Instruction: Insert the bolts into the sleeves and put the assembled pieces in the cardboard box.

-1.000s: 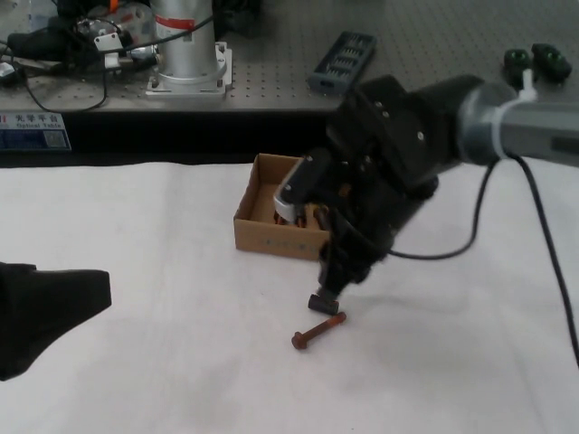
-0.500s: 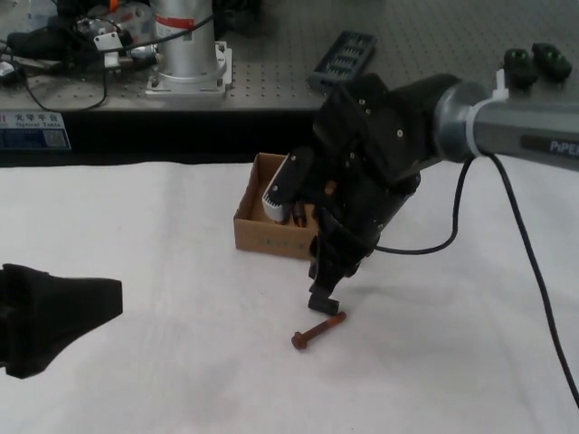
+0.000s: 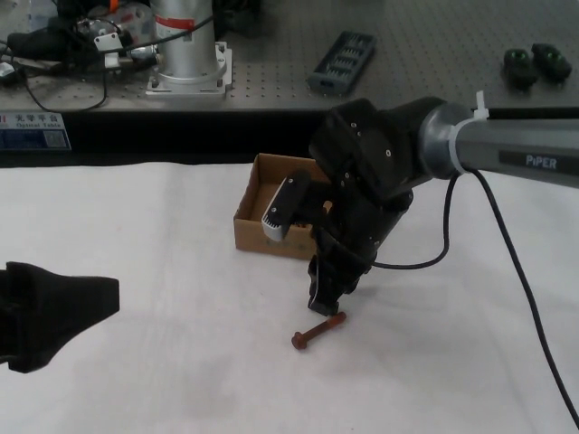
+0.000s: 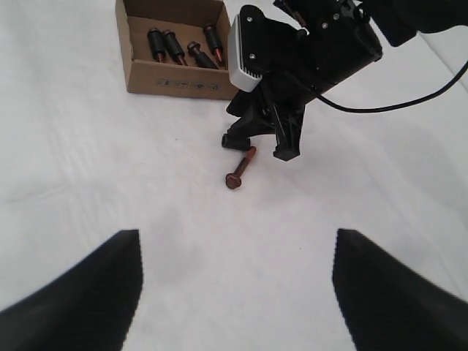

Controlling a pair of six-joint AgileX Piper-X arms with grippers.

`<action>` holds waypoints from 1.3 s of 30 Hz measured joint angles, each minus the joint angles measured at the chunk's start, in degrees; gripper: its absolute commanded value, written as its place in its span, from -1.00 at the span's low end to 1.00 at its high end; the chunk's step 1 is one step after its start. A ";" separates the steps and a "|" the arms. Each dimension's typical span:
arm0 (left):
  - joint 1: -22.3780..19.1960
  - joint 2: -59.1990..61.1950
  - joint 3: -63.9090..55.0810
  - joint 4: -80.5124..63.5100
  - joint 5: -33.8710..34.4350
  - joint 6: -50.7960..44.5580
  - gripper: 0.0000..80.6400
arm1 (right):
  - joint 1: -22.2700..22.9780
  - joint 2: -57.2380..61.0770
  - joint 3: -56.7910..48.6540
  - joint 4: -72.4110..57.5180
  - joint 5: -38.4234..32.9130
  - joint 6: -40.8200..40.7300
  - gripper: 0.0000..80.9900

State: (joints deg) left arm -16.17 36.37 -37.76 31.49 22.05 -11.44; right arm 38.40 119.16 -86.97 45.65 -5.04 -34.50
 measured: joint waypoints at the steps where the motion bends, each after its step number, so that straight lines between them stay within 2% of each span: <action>1: 0.00 0.00 0.00 0.00 -0.09 0.00 0.31 | 0.00 0.00 0.00 0.00 0.00 0.00 -0.29; 34: 0.00 0.00 1.95 -0.14 -0.23 0.00 0.31 | 0.00 2.33 -0.06 3.30 -2.59 1.35 -0.30; 36: 0.00 0.00 2.77 -0.43 -0.39 0.00 0.31 | 0.00 2.33 -0.06 3.30 -2.59 1.35 -0.37; 39: 0.00 0.00 3.31 -0.42 -0.37 0.00 0.31 | 0.00 2.33 -0.06 3.30 -2.59 1.35 -0.65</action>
State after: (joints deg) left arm -16.17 36.37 -34.45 31.07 21.67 -11.44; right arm 38.40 121.49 -87.03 48.95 -7.63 -33.15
